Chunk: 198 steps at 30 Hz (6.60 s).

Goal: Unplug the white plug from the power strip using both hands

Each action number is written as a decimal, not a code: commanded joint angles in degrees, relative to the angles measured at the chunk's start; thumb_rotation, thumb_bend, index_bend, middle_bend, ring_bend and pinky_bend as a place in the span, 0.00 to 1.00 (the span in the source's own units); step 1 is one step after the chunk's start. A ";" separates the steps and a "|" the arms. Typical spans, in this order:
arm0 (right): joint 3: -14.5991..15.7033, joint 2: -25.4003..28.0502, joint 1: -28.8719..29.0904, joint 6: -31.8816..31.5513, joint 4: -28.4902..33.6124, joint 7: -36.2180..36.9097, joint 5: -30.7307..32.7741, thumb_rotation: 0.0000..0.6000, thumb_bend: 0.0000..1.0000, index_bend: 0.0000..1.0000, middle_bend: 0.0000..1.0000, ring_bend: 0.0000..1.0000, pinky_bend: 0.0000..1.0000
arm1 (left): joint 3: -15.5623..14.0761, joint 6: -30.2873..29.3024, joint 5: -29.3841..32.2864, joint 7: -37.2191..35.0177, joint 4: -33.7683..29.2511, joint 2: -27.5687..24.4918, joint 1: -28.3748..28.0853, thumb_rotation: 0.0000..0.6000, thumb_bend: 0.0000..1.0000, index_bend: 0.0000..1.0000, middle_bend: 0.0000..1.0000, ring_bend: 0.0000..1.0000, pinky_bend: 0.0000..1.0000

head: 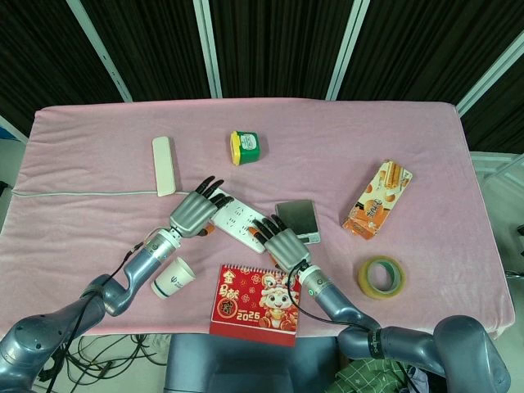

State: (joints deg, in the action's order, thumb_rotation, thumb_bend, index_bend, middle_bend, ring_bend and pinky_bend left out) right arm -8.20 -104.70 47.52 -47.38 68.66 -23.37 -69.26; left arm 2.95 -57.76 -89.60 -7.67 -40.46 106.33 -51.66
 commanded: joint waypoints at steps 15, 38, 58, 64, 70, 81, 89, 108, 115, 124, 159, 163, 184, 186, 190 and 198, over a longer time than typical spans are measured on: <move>0.14 -0.21 0.00 0.01 -0.51 -0.12 0.39 1.00 0.79 0.00 0.03 0.06 0.02 | -0.86 -0.47 -0.43 -1.21 2.43 1.23 0.54 1.00 0.22 0.22 0.31 0.00 0.00; 0.44 -0.02 -0.21 0.25 -1.32 0.57 0.45 1.00 0.78 0.00 0.03 0.06 0.02 | -0.47 -1.58 -0.63 -4.27 9.46 5.81 -0.51 1.00 0.28 0.29 0.38 0.00 0.03; 0.65 0.18 -0.29 0.62 -1.09 0.43 0.80 1.00 0.78 0.03 0.09 0.09 0.02 | -0.84 -2.22 -0.75 -6.62 10.38 6.39 -0.31 1.00 0.58 0.46 0.54 0.09 0.07; 1.02 0.38 -0.14 1.12 -0.71 0.52 0.46 1.00 0.78 0.05 0.11 0.11 0.03 | -0.91 -1.31 -0.57 -6.24 10.19 6.03 -0.45 1.00 0.58 0.45 0.54 0.09 0.07; 1.63 0.36 0.05 1.33 -0.15 0.30 -0.35 1.00 0.79 0.06 0.12 0.12 0.03 | -1.17 -0.42 -0.40 -5.55 9.73 5.73 -0.27 1.00 0.58 0.45 0.54 0.09 0.07; 1.61 -0.92 -0.12 -1.04 -0.94 0.25 -2.14 1.00 0.78 0.06 0.12 0.12 0.03 | -0.67 -0.61 0.12 -4.77 9.63 5.77 -0.21 1.00 0.58 0.46 0.54 0.09 0.07; 2.24 -1.18 -0.02 -0.01 -1.42 -0.43 -2.09 1.00 0.78 0.20 0.18 0.14 0.03 | -0.65 -0.33 0.24 -4.52 9.32 5.96 -0.26 1.00 0.58 0.48 0.56 0.09 0.07; 2.52 0.18 0.06 2.21 -0.47 -3.24 0.59 1.00 0.78 0.30 0.25 0.22 0.04 | -0.10 2.77 0.90 -3.87 2.30 1.34 -1.80 1.00 0.61 0.54 0.60 0.11 0.07; 2.43 0.40 0.07 2.01 -0.06 -3.34 0.61 1.00 0.78 0.30 0.25 0.22 0.04 | 1.17 5.52 2.65 -2.34 -3.01 -2.10 -2.52 1.00 0.63 0.57 0.61 0.13 0.07; 2.43 0.70 0.10 2.06 0.29 -3.75 0.94 1.00 0.78 0.30 0.25 0.22 0.04 | 3.48 13.63 7.41 -0.55 -9.43 -6.41 -4.20 1.00 0.63 0.59 0.62 0.14 0.07; 3.05 2.48 0.44 3.82 1.66 -4.04 2.09 1.00 0.78 0.31 0.25 0.22 0.04 | 4.48 8.73 9.70 4.53 -10.42 -5.55 -2.45 1.00 0.64 0.63 0.67 0.19 0.14; 3.26 2.86 0.80 4.67 2.16 -4.52 2.50 1.00 0.78 0.32 0.26 0.22 0.04 | 3.93 7.11 8.03 2.17 -8.81 -4.77 -2.33 1.00 0.64 0.64 0.67 0.19 0.15; 3.43 3.80 1.36 5.19 3.38 -6.37 5.08 1.00 0.78 0.32 0.26 0.22 0.05 | 2.86 -5.58 1.46 -8.17 0.23 0.28 -1.19 1.00 0.64 0.64 0.67 0.20 0.18; 3.28 3.80 1.36 4.79 3.55 -6.35 5.06 1.00 0.78 0.32 0.26 0.22 0.05 | 2.92 -6.19 1.21 -8.68 0.72 0.39 -1.27 1.00 0.64 0.64 0.67 0.20 0.18; 2.70 3.50 1.14 2.94 3.54 -6.14 4.53 1.00 0.77 0.30 0.22 0.20 0.05 | 3.41 -7.53 1.00 -9.36 0.21 -0.41 -1.36 1.00 0.64 0.64 0.67 0.20 0.18; -0.25 2.67 -0.02 -4.09 3.57 -6.99 4.36 1.00 0.76 0.14 0.12 0.10 0.04 | 3.73 -12.22 1.21 -9.62 -7.14 -5.69 1.79 1.00 0.64 0.63 0.67 0.20 0.18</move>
State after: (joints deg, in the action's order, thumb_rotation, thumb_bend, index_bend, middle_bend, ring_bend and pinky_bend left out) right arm -7.33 -102.01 47.93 -49.95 71.91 -30.07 -65.14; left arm 6.59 -67.99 -88.48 -17.17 -45.44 102.37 -51.38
